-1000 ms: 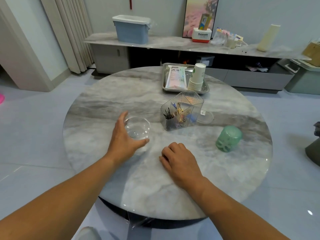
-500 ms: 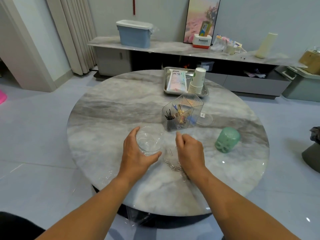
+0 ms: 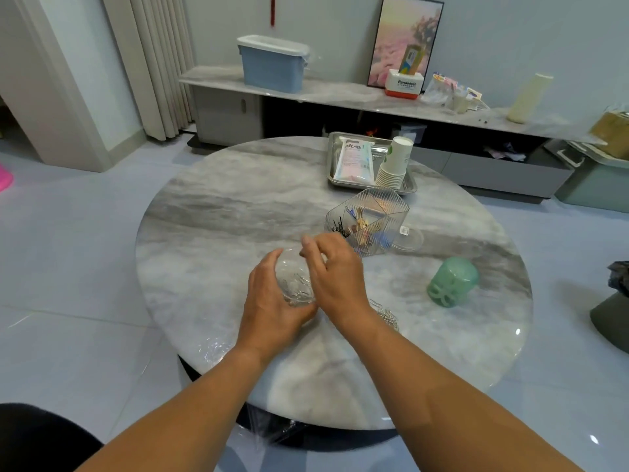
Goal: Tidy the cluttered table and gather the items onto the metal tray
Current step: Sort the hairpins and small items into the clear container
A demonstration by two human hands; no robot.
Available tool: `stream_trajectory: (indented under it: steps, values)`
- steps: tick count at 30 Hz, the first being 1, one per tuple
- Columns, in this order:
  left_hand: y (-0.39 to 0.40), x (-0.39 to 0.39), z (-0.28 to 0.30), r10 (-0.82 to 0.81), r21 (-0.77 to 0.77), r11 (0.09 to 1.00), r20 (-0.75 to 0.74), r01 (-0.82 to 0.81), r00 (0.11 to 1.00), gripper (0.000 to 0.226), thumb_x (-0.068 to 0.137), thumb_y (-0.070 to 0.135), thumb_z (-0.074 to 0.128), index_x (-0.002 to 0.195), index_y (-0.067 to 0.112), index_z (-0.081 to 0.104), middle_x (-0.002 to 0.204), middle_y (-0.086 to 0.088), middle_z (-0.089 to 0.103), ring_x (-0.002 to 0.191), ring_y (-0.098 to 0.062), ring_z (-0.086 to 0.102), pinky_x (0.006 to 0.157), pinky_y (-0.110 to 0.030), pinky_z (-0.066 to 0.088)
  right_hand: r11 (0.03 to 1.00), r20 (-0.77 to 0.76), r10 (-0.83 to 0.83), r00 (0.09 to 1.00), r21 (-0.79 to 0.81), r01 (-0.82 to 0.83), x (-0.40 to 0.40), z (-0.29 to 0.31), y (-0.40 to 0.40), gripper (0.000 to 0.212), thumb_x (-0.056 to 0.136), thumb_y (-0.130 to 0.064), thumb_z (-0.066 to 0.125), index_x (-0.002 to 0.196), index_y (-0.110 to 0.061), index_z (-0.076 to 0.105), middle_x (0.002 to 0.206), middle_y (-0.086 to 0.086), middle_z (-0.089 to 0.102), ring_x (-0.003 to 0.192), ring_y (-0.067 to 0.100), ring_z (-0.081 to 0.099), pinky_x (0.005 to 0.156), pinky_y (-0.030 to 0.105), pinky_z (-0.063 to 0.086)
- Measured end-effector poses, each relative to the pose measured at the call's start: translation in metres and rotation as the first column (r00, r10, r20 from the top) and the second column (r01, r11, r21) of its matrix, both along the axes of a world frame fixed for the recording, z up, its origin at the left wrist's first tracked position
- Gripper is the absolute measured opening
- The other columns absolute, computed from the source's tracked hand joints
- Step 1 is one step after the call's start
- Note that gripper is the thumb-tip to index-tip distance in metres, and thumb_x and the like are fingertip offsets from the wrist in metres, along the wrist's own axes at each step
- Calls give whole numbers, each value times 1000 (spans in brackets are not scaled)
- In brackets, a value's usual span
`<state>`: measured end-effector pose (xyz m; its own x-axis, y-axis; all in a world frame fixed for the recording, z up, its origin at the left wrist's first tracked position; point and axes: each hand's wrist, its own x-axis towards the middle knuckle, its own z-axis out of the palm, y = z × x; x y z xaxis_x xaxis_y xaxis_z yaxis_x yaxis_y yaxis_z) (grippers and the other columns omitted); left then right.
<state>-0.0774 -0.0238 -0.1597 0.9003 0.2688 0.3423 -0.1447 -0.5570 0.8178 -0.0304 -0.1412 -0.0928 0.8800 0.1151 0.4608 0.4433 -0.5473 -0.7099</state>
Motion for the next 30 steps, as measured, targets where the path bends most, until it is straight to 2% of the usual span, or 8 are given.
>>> stream_trajectory:
  steps: [4,8,12,16,18,23,27,30]
  values:
    - [-1,3,-2,98,-44,994,-5,-98,995,113,58,49,92,150,27,30,144,7,43,134,-10,37,107,-18,31,991,-188,-132,973,-11,132,2,-12,-48,44,107,-37,45,88,-9,72,94,3,68,91,17,61,85,35,48]
    - [1,4,-6,101,-63,993,-31,-103,994,113,59,53,90,150,33,27,146,9,42,135,-11,37,112,-31,38,969,-362,-27,932,-240,-65,-11,-40,-101,45,109,-37,39,105,-5,70,116,4,70,114,25,60,100,37,44]
    - [0,7,-8,103,-54,993,-36,-104,994,114,59,54,90,150,33,27,146,8,42,135,-13,39,112,-34,39,908,-326,132,936,-338,-246,-25,-51,-108,42,108,-39,42,143,-21,59,153,-8,48,145,6,35,122,19,14]
    - [1,7,-10,103,-58,993,-39,-105,994,114,57,56,89,150,35,26,146,8,42,134,-15,41,110,-32,39,769,-257,239,936,-538,-344,-42,-61,-92,73,94,-71,43,152,-28,45,162,-7,34,150,10,22,125,27,8]
    - [1,6,-10,102,-58,993,-32,-104,994,114,58,55,89,150,35,26,146,8,42,135,-15,40,110,-31,38,720,-188,243,952,-623,-307,-43,-65,-87,70,92,-73,46,148,-31,48,154,-6,40,144,14,32,122,31,18]
    - [0,4,-7,96,-52,994,-11,-97,995,113,59,50,91,151,31,28,147,8,42,136,-13,38,110,-28,36,747,39,-20,999,-664,41,-32,-59,-83,32,96,-54,52,102,-24,60,104,-3,54,95,23,51,78,38,40]
    - [-1,0,-4,50,16,999,48,-50,998,113,62,42,94,152,25,28,148,7,40,136,-10,36,109,-17,30,680,80,-132,988,-718,149,-30,-60,-79,27,102,-41,53,96,-16,59,96,5,56,87,28,55,57,38,42]
    - [-2,-3,-2,-1,113,993,112,-12,994,112,63,37,95,152,17,29,151,3,39,139,-13,34,110,-5,21,622,30,-162,986,-773,126,-29,-61,-76,33,107,-44,41,103,-16,58,101,5,57,89,29,58,57,37,37]
